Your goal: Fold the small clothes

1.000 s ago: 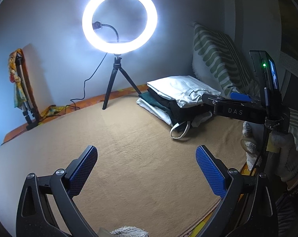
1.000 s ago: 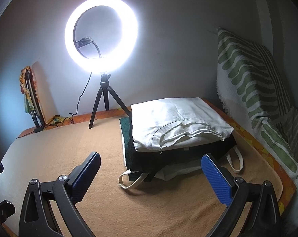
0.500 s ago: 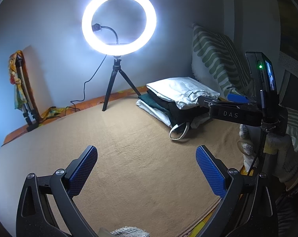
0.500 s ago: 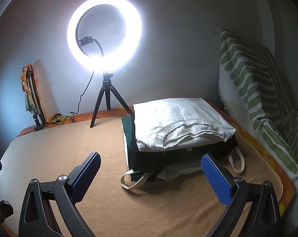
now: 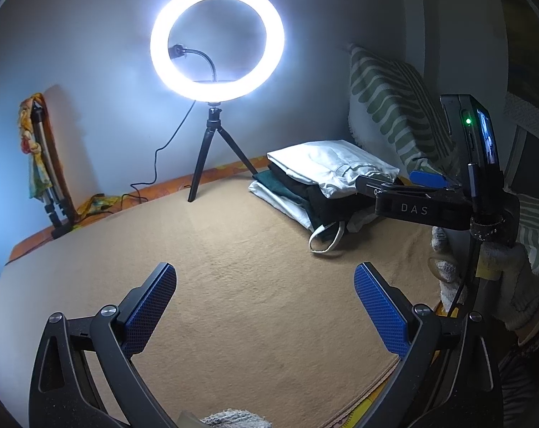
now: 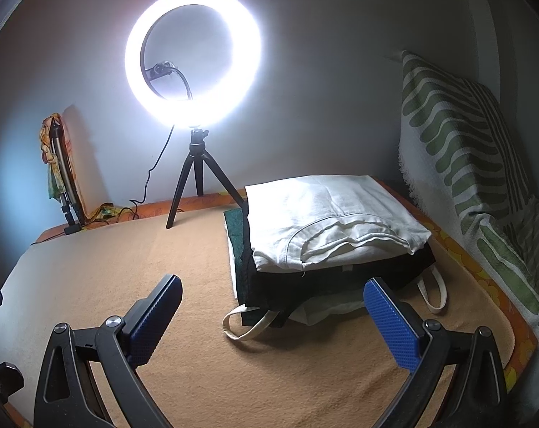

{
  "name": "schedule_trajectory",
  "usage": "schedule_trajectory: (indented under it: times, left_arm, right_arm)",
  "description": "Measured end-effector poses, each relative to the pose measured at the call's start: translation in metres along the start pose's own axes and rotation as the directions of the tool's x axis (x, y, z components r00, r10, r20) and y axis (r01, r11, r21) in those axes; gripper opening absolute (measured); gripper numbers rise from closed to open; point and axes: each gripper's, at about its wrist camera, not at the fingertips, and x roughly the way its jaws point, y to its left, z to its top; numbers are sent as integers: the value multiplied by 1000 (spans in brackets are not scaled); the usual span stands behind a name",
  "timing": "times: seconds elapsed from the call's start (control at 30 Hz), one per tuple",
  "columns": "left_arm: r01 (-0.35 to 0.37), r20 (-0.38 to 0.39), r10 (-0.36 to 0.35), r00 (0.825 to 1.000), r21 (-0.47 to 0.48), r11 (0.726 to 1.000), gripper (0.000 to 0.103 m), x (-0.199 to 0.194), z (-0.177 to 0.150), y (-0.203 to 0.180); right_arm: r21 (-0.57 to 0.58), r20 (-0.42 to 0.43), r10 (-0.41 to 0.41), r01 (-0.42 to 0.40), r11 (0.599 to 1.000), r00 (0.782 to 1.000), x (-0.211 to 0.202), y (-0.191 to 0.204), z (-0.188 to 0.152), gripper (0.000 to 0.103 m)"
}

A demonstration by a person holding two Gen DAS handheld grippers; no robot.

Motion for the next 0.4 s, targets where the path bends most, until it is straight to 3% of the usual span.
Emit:
schedule_trajectory:
  times: [0.4]
  left_arm:
    - [-18,27,17,999,16,1000,100,-5,-2,2]
  right_arm:
    - [-2,-1,2,-2,1000,1000,-3,6,-2,103]
